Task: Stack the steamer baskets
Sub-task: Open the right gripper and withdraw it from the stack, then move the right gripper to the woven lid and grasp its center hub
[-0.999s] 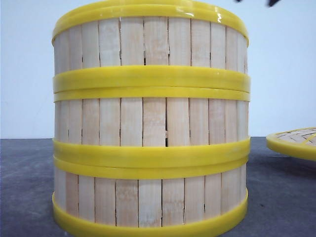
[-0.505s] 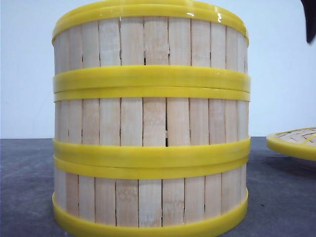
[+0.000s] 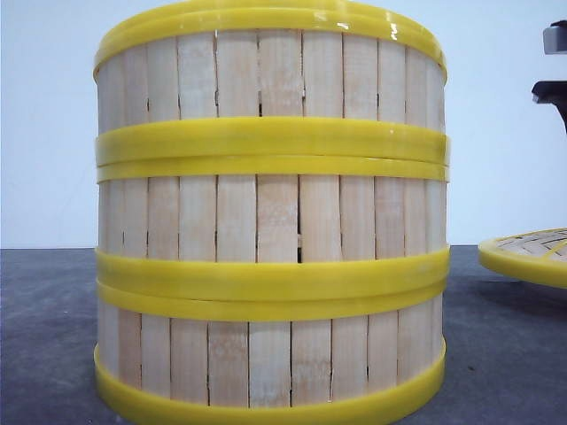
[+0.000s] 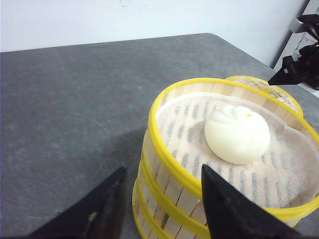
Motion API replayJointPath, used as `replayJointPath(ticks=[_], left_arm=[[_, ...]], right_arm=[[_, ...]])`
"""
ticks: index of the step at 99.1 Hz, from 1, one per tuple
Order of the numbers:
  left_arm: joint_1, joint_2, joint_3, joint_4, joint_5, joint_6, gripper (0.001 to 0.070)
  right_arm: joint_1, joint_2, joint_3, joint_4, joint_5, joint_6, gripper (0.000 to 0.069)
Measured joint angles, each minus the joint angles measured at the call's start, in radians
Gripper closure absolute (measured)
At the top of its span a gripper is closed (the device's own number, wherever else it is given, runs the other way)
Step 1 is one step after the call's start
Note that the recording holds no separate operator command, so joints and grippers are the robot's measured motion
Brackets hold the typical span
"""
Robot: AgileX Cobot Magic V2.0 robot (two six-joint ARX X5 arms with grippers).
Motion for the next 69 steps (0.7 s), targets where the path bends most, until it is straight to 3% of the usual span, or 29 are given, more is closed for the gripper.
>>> replayJointPath(ticks=[29,69], left_arm=[[0.0,0.0,0.0,-0.013,0.0,0.0,0.0434],[0.0,0.0,0.0,-0.013,0.0,0.0,0.0434]], right_arm=[[-0.018,0.089,0.0,0.03,0.0,0.004,0.0412],[-0.019,0.126,-0.001,0.068,0.0,0.005,0.0504]])
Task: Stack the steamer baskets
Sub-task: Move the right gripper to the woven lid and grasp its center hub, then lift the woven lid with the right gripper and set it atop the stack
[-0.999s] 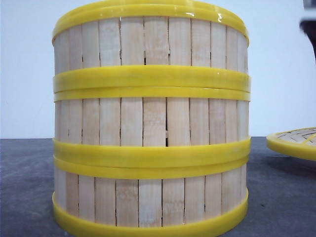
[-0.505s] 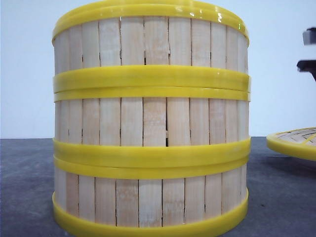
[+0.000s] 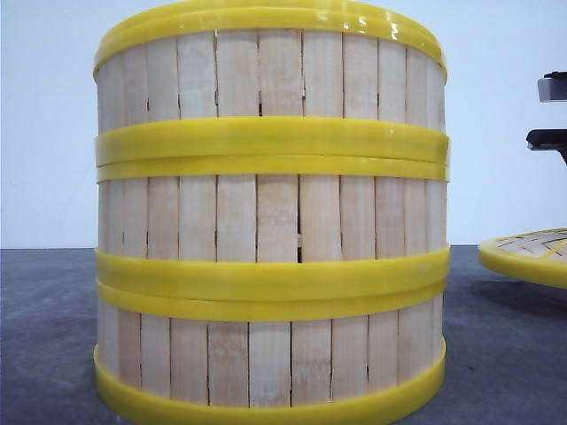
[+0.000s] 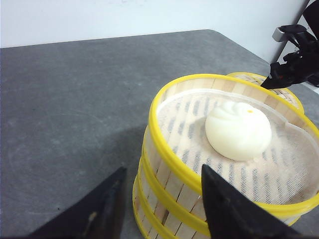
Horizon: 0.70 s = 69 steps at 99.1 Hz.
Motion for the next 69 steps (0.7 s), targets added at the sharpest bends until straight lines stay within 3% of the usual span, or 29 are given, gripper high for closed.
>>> replayJointPath(ticks=[41,69], left_arm=[[0.0,0.0,0.0,0.004,0.0,0.006,0.0434],[0.0,0.0,0.0,0.004,0.0,0.007,0.0434]], right_arm=[[-0.006,0.001,0.0,-0.005,0.0,0.001,0.0614],[-0.006,0.001,0.0,-0.006,0.004,0.002,0.0628]])
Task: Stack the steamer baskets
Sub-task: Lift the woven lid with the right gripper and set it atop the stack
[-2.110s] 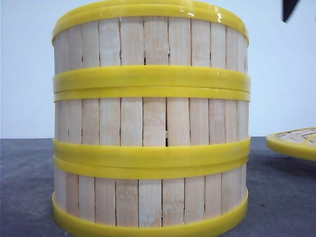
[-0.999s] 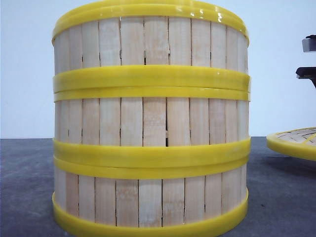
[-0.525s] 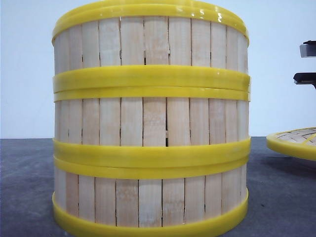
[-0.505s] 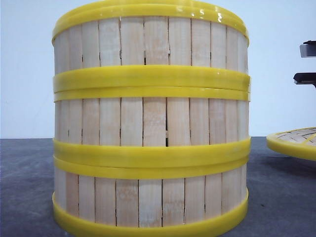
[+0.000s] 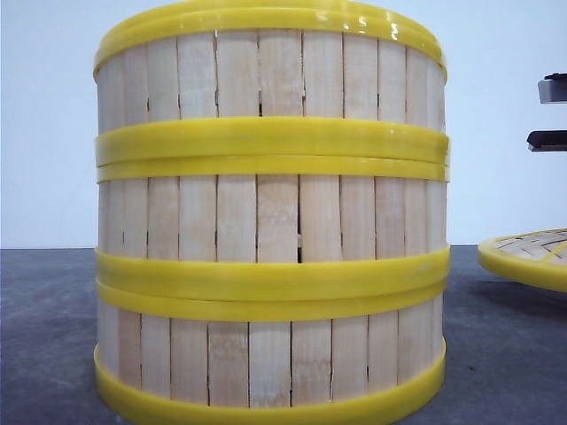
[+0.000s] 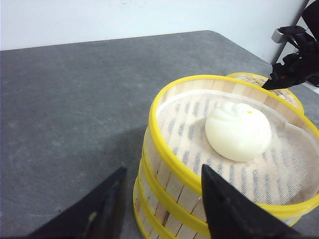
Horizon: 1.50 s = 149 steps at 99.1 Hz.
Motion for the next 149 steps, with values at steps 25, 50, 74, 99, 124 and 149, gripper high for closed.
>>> replayJointPath(ticks=[25,50,74,99,124,149], left_arm=[[0.0,0.0,0.0,0.0,0.0,0.0,0.0434],[0.0,0.0,0.0,0.0,0.0,0.0,0.0434],[0.0,0.0,0.0,0.01,0.0,0.0,0.0434],[0.0,0.0,0.0,0.009,0.0,0.0,0.0434],[0.0,0.0,0.0,0.01,0.0,0.0,0.0434],[0.0,0.0,0.0,0.009,0.0,0.0,0.0434]], right_arm=[[0.0,-0.006,0.048,-0.054,0.007,0.001,0.0628],[0.024,-0.071,0.227,-0.177,-0.059,-0.001,0.0629],[0.134,-0.092,0.394,-0.337,-0.161,-0.016,0.0629],[0.349,-0.092,0.606,-0.435,-0.17,-0.038,0.0629],[0.594,-0.091,0.678,-0.448,-0.163,-0.038,0.063],[0.786,-0.032,0.678,-0.496,-0.117,-0.053,0.0631]])
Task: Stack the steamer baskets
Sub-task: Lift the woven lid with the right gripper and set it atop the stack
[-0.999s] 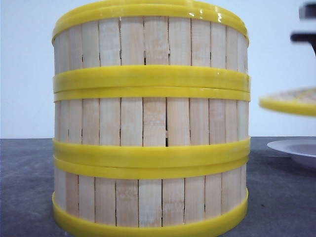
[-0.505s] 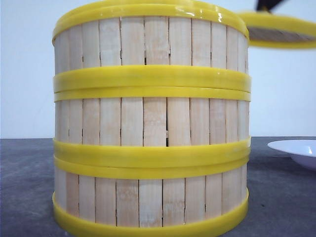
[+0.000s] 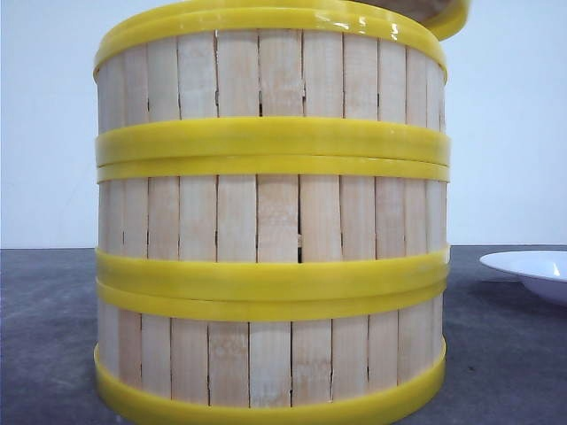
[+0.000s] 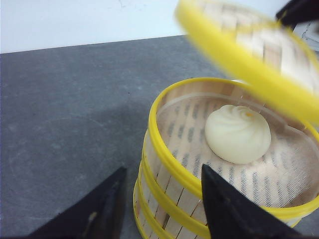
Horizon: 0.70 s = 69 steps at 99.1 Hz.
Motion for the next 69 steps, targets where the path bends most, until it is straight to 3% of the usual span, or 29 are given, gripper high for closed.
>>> replayJointPath(ticks=[15,69], left_arm=[[0.0,0.0,0.0,-0.001,0.0,0.0,0.0434],[0.0,0.0,0.0,-0.004,0.0,0.0,0.0434]], right_arm=[[0.069,0.039,0.0,-0.022,0.065,-0.01,0.0631],[0.152,0.074,0.0,-0.068,0.066,-0.012,0.0631]])
